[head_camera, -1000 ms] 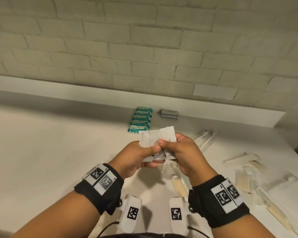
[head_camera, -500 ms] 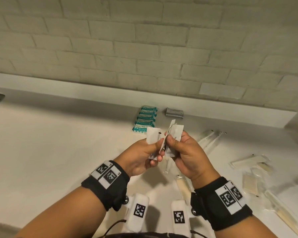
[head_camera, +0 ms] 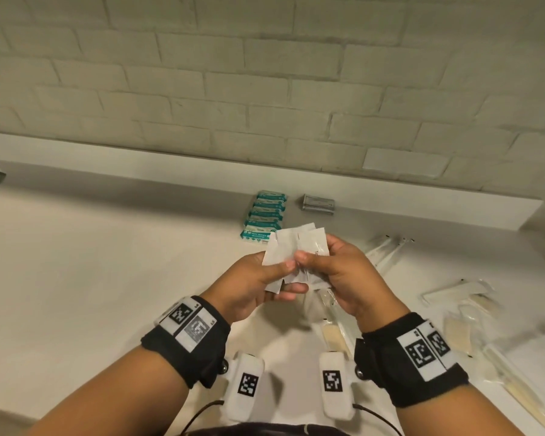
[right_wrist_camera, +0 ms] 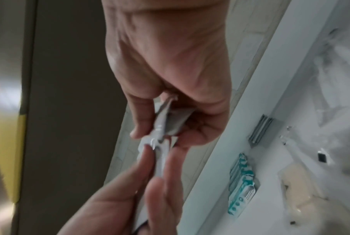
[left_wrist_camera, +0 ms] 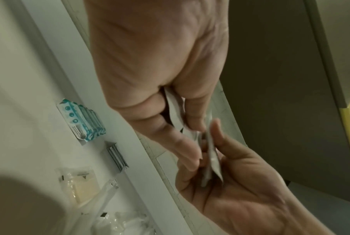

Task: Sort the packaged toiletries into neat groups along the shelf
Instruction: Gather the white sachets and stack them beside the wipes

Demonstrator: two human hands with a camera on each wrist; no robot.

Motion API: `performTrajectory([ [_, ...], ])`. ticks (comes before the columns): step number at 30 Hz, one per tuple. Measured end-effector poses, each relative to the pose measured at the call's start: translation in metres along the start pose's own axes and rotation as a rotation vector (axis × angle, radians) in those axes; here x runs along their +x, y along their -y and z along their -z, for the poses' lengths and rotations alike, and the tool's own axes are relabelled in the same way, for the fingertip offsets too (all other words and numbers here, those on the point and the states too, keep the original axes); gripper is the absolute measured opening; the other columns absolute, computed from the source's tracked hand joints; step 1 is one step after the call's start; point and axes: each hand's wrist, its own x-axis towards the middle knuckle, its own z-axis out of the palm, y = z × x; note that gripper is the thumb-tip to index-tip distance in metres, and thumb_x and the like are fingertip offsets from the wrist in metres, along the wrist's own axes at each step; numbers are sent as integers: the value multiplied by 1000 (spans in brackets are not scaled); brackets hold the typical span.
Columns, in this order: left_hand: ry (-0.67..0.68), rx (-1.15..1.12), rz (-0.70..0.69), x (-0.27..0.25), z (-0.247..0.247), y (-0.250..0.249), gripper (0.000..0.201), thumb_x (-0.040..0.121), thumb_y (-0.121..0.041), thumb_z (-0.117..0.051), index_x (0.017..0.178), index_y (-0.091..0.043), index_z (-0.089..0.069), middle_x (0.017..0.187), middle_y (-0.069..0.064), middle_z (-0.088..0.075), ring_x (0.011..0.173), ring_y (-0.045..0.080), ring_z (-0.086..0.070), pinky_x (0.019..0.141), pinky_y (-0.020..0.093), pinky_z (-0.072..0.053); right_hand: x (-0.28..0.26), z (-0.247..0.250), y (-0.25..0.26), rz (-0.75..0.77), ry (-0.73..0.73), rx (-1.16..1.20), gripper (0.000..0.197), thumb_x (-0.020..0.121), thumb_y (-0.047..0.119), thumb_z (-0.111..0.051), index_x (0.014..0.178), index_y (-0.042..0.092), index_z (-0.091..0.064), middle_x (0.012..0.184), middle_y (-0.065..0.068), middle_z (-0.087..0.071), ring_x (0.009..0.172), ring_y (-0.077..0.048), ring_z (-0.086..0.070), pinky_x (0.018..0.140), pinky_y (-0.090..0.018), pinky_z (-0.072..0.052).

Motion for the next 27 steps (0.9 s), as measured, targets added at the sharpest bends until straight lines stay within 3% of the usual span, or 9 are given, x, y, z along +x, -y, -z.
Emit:
performTrajectory([
  [3,-21,-45,21,4,0,-1,35,98,-39,-43,110,-13,-63,102,12,-73,77,22,-73,65,26,-59,1,5,7,238,-73,-181,26,81,-3,-68,90,22,-69,87,-4,-69,78,-15,-66,71,-30,-55],
  [5,-48,-127,29,6,1,-3,29,97,-34,-48,104,-9,-61,93,13,-71,71,20,-73,62,24,-58,1,11,11,343,-16,-401,36,76,-3,-73,76,33,-69,85,0,-57,77,-8,-58,71,-24,-50],
  [8,-73,-120,-10,8,3,-4,21,91,-12,-61,111,-6,-63,83,6,-70,64,14,-69,59,20,-57,-2,11,4,287,28,-538,26,78,-2,-72,83,23,-67,87,-3,-55,77,-9,-56,70,-23,-48],
  [12,-91,77,-54,10,3,-2,23,88,-10,-65,111,-11,-64,90,4,-71,69,16,-69,60,23,-55,2,15,-5,118,-116,-215,35,84,2,-68,116,15,-60,105,-10,-71,95,-25,-68,83,-39,-55],
  [15,-80,139,-49,10,1,2,21,89,-16,-65,110,-12,-64,97,7,-70,75,18,-70,62,24,-55,2,13,1,91,-83,-200,26,83,0,-68,104,14,-67,96,-6,-74,89,-24,-70,81,-35,-56],
  [19,-62,-11,5,13,2,0,40,98,-41,-44,114,-10,-64,97,14,-71,74,19,-70,61,23,-58,-1,11,8,374,-89,-421,21,77,-8,-70,83,12,-74,86,-9,-54,81,-13,-59,77,-31,-55],
  [21,-82,-94,-9,14,5,-2,29,97,-30,-50,113,-10,-64,93,10,-69,71,15,-70,59,22,-57,-2,10,6,410,0,-517,23,74,-16,-69,82,5,-76,81,-6,-45,73,-3,-56,74,-19,-54],
  [23,-138,-104,-72,15,7,-4,23,92,-8,-59,115,-10,-63,87,4,-70,68,11,-70,58,20,-56,-4,11,-1,332,52,-646,32,74,-14,-71,90,13,-76,80,-2,-46,71,4,-57,70,-11,-50],
  [27,-325,20,-241,21,12,-4,28,86,1,-64,111,-12,-64,92,7,-71,75,15,-68,61,22,-55,-7,13,5,137,-98,-500,14,91,16,-62,103,23,-60,86,2,-65,75,-11,-64,69,-25,-50],
])
